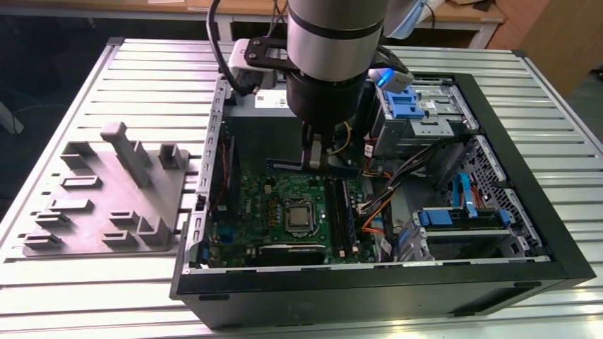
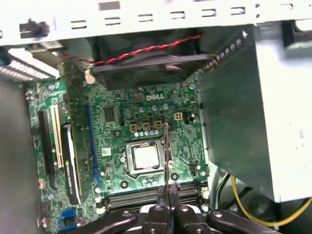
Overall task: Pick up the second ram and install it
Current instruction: 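Insert the second ram into the second slot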
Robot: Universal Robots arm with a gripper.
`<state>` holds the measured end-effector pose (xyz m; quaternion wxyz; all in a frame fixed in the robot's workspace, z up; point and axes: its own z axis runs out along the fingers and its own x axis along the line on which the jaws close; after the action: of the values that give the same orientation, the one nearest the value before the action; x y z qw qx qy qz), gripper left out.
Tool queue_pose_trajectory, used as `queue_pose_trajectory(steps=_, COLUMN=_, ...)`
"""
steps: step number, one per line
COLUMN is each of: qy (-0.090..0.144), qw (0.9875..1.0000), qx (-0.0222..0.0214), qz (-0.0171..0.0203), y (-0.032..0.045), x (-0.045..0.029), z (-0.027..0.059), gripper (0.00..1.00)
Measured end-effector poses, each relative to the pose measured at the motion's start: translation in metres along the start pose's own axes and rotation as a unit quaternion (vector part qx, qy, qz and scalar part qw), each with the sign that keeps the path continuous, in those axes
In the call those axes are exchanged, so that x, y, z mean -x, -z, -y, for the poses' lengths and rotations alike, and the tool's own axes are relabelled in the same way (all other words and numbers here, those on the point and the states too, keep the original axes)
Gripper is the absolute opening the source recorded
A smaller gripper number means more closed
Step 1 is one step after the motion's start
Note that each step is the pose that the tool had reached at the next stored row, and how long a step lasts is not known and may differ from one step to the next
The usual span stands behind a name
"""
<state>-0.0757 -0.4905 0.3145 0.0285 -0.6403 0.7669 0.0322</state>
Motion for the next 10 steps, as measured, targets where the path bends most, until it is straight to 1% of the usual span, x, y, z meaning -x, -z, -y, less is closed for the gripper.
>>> queue_pose_trajectory(steps=2, qy=-0.017, qw=0.9999, qx=-0.0014, qz=0.0002, y=-0.0001, x=0.0, z=0.0, gripper=0.08)
queue_pose_trajectory(steps=5, qy=-0.041, qw=0.9991, qx=-0.0035, qz=0.0005, y=-0.0003, x=-0.0001, z=0.0, gripper=0.08)
queue_pose_trajectory(steps=7, qy=-0.057, qw=0.9984, qx=-0.0048, qz=0.0007, y=-0.0004, x=-0.0001, z=0.0, gripper=0.08)
queue_pose_trajectory(steps=10, qy=-0.081, qw=0.9967, qx=-0.0069, qz=0.001, y=-0.0006, x=-0.0001, z=0.0, gripper=0.08)
